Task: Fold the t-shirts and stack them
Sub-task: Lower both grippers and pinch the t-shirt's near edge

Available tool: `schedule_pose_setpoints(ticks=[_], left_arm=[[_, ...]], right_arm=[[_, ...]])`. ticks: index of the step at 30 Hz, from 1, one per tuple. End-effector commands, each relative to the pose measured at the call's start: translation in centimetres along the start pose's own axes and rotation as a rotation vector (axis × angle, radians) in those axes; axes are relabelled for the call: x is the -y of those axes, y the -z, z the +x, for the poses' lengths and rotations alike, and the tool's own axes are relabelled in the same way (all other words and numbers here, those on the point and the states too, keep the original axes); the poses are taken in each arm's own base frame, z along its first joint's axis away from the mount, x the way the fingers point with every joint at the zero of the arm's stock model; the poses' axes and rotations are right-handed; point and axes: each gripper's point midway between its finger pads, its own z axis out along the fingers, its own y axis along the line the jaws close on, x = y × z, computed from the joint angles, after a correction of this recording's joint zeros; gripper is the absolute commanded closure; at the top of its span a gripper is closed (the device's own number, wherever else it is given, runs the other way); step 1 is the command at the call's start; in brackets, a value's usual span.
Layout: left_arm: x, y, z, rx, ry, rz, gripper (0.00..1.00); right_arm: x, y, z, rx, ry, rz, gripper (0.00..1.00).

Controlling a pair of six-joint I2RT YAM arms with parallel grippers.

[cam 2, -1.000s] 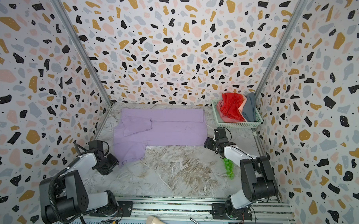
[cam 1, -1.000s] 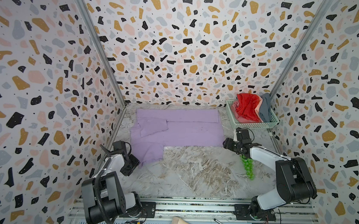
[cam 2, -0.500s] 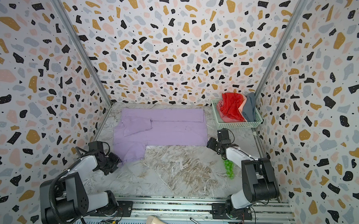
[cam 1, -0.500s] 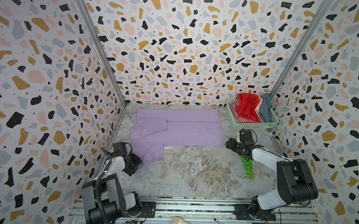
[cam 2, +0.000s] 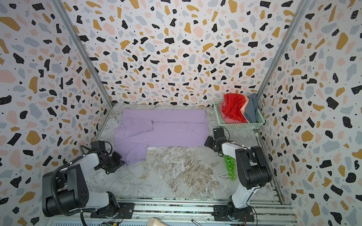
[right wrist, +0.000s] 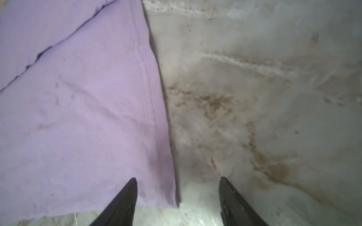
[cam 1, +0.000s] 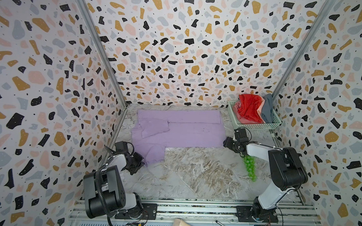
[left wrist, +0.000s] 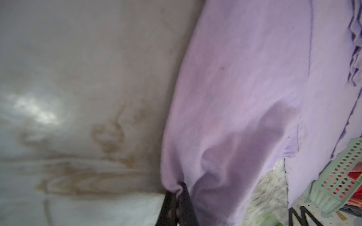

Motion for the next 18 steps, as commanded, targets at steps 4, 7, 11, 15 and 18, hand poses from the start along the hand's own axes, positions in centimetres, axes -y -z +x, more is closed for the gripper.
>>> schedule_pose_setpoints(ticks=[4,7,11,15,18], left_arm=[[-0.8,1.5,-0.3,0.021,-0.004,-0.083,1.0],[-0.3,2.0,-0.5,0.039,-0.01,-0.067,1.0],[0.0,2.2,-0.7,0.063,-0.009,-0.047,1.0],[0.5,2.2,-0.9,0.069,-0.01,-0.021,1.0],[1.2,2.6,-1.2,0.089,-0.015,0.008,1.0]], right_arm=[[0.2,-0.6,2.9,-0.134,0.025,0.16,0.41],[1.2,0.3,4.3,-0.172,0.032,0.215,0.41],[2.1,1.2,3.4,-0.145,0.065,0.273,0.42],[1.9,-0.4,3.8,-0.182,0.086,0.258,0.48],[1.4,-2.1,4.9,-0.242,0.075,0.234,0.73]])
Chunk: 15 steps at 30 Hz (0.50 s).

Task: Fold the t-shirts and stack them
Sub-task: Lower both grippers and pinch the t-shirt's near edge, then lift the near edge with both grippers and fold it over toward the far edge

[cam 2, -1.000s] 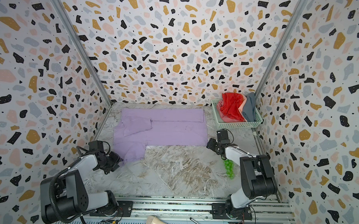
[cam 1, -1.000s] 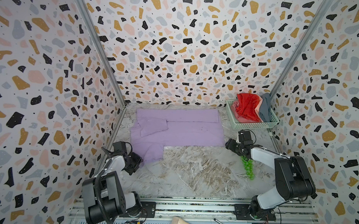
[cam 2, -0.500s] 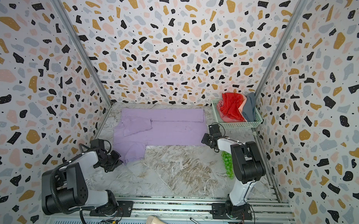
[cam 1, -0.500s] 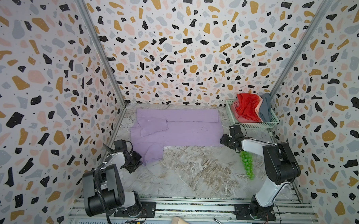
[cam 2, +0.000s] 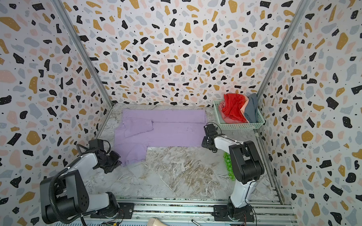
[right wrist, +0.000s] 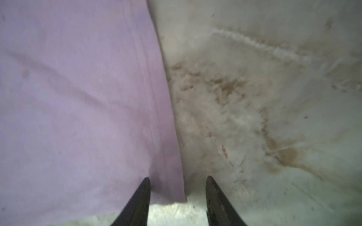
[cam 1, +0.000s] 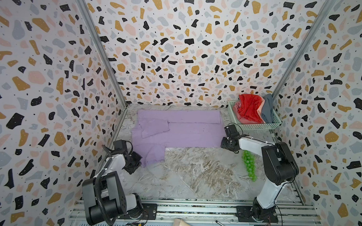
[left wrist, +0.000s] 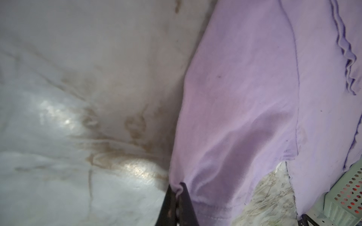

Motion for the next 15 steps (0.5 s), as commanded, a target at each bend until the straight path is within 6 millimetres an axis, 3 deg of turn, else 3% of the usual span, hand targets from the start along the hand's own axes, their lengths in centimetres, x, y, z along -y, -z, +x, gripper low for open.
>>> schedule_pose_setpoints(ticks=[1,4,8,15], left_arm=[[1.3,1.2,-0.8,0.047,-0.009,0.045,1.0],[2.0,2.6,-1.3,0.08,-0.057,0.053,1.0],[0.5,4.7,-0.8,0.087,-0.133,-0.059,1.0],[-2.5,6.4,2.2,0.049,-0.165,-0.162,1.0]], right_arm=[[0.9,-2.2,3.6,-0.151,0.019,0.038,0.84],[0.5,-1.0,2.6,-0.109,0.046,0.032,1.0],[0.6,1.8,1.0,-0.056,0.087,0.008,1.0],[1.2,4.6,3.0,-0.09,0.114,-0.029,1.0]])
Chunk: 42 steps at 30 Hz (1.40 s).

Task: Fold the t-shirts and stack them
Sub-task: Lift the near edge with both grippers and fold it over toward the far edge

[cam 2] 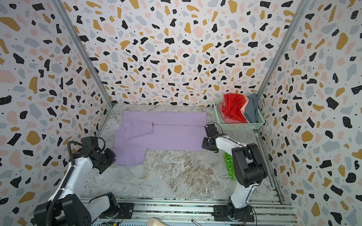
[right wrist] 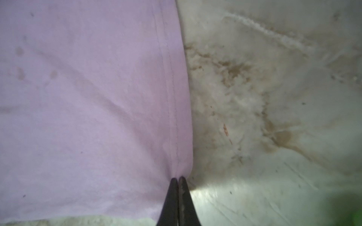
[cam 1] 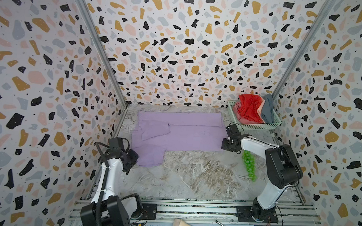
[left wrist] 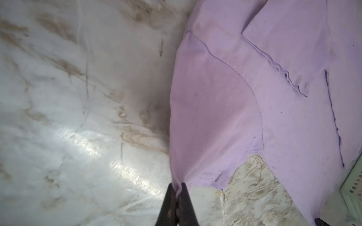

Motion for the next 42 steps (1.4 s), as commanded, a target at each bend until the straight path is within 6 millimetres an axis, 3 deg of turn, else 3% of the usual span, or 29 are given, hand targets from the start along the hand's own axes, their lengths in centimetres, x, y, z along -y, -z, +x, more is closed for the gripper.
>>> schedule_pose_setpoints(ticks=[1,3,8,12,16,22,28,31,37,38,40,42], left_arm=[[-3.1,0.6,2.6,-0.079,-0.038,-0.139,1.0],[-2.5,1.0,2.0,-0.051,-0.05,-0.116,1.0],[5.2,1.9,-0.7,-0.027,-0.073,0.24,1.0],[10.2,4.2,-4.9,0.03,-0.072,0.402,1.0],[14.0,5.1,-9.2,0.07,-0.106,0.503,1.0],[16.8,2.8,-14.6,0.079,-0.121,0.521,1.0],[19.0,0.4,-18.8,0.101,-0.111,0.552,1.0],[20.3,-0.4,-20.0,0.112,-0.133,0.545,1.0],[23.3,-2.4,-20.4,0.083,-0.157,0.577,1.0],[23.4,-2.8,-20.5,0.081,-0.15,0.576,1.0],[23.5,-3.7,-21.1,0.086,-0.139,0.575,1.0],[23.3,-4.6,-22.2,0.108,-0.126,0.55,1.0]], right_arm=[[0.5,1.9,1.7,-0.041,0.02,-0.015,1.0],[0.2,2.4,1.7,-0.029,0.026,-0.037,1.0],[-1.5,3.4,-1.3,0.032,0.033,-0.081,1.0],[-3.7,4.4,-5.1,0.091,0.038,-0.139,1.0],[-3.6,3.6,-7.2,0.063,0.015,-0.123,1.0],[-2.9,1.6,-10.8,0.073,-0.046,-0.172,1.0],[-4.4,0.0,-15.4,0.11,-0.039,-0.248,1.0],[-5.0,-1.0,-16.6,0.104,-0.04,-0.255,1.0],[-5.1,-2.4,-17.2,0.084,-0.056,-0.246,1.0],[-5.1,-2.6,-17.3,0.083,-0.059,-0.249,0.99],[-5.1,-3.0,-17.9,0.097,-0.072,-0.265,0.86],[-4.5,-3.1,-19.0,0.134,-0.1,-0.271,0.84]])
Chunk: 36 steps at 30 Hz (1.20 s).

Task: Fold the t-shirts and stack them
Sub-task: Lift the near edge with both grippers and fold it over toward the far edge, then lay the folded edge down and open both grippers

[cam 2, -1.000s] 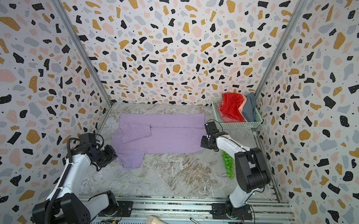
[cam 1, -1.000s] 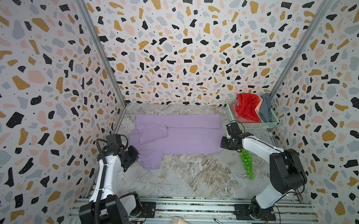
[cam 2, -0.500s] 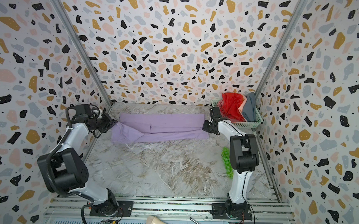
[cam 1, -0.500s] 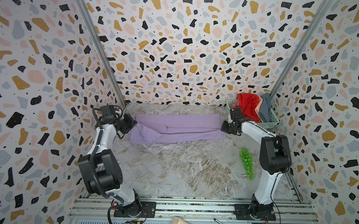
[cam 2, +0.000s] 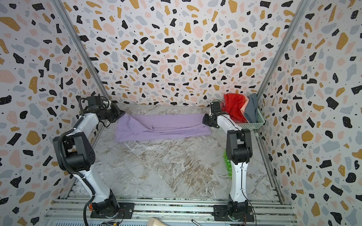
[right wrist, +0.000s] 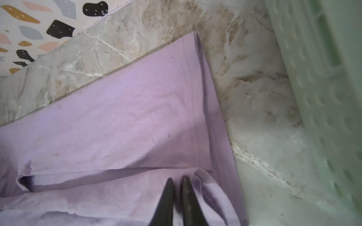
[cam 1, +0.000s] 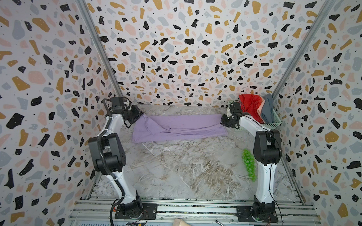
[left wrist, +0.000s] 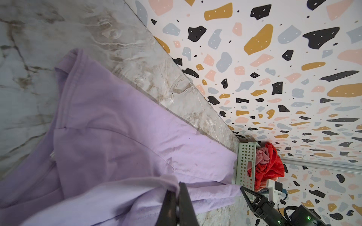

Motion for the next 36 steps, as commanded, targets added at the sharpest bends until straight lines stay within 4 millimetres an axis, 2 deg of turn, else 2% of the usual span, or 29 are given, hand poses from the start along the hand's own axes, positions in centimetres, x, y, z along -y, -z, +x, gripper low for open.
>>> schedule_pose_setpoints(ticks=[1,5,6,7,9,11,12,16,19,20,24,26,31,34,36], left_arm=[[-0.5,-0.9,-2.7,0.065,0.006,-0.008,1.0],[-1.5,-3.6,-4.6,0.064,0.064,0.002,1.0],[-1.9,-4.0,-5.2,0.08,0.081,-0.007,1.0],[-2.1,-4.2,-5.6,0.091,0.09,-0.011,0.98],[-2.3,-4.7,-6.4,0.117,0.114,-0.007,0.71],[-2.4,-5.1,-6.7,0.124,0.132,0.001,0.59],[-2.6,-5.2,-6.8,0.127,0.141,-0.008,0.5],[-3.5,-4.4,-6.5,0.142,0.135,-0.08,0.45],[-3.5,-3.1,-5.0,0.135,0.104,-0.129,0.44],[-3.4,-3.0,-3.9,0.12,0.09,-0.139,0.44],[-3.5,-3.0,0.8,0.046,0.05,-0.183,0.44],[-4.1,-2.8,2.5,0.037,0.041,-0.224,0.44],[-5.6,-2.3,5.4,0.033,0.053,-0.322,0.44],[-5.2,-2.7,7.1,0.005,0.029,-0.347,0.44],[-5.1,-3.4,8.3,-0.022,0.028,-0.348,0.45]], right_arm=[[0.5,0.5,-2.3,0.062,-0.046,-0.019,0.85],[2.4,0.4,-4.0,0.092,-0.125,-0.055,0.86],[2.5,0.3,-4.1,0.091,-0.123,-0.07,0.82],[2.5,0.3,-4.3,0.092,-0.116,-0.082,0.73],[2.0,0.6,-4.5,0.104,-0.079,-0.114,0.62],[1.2,1.1,-4.7,0.12,-0.052,-0.154,0.59],[0.8,1.5,-4.8,0.13,-0.04,-0.176,0.57],[-1.3,3.0,-4.6,0.157,0.018,-0.228,0.54],[-3.4,3.7,-4.7,0.191,0.106,-0.226,0.5],[-4.2,3.7,-4.7,0.202,0.137,-0.236,0.5],[-6.7,2.5,-4.9,0.231,0.198,-0.271,0.45],[-7.6,1.3,-4.9,0.225,0.195,-0.285,0.44],[-9.0,-0.4,-4.2,0.177,0.191,-0.296,0.44],[-9.6,-0.7,-3.1,0.152,0.2,-0.306,0.44],[-9.3,-1.2,-2.2,0.132,0.198,-0.3,0.43]])
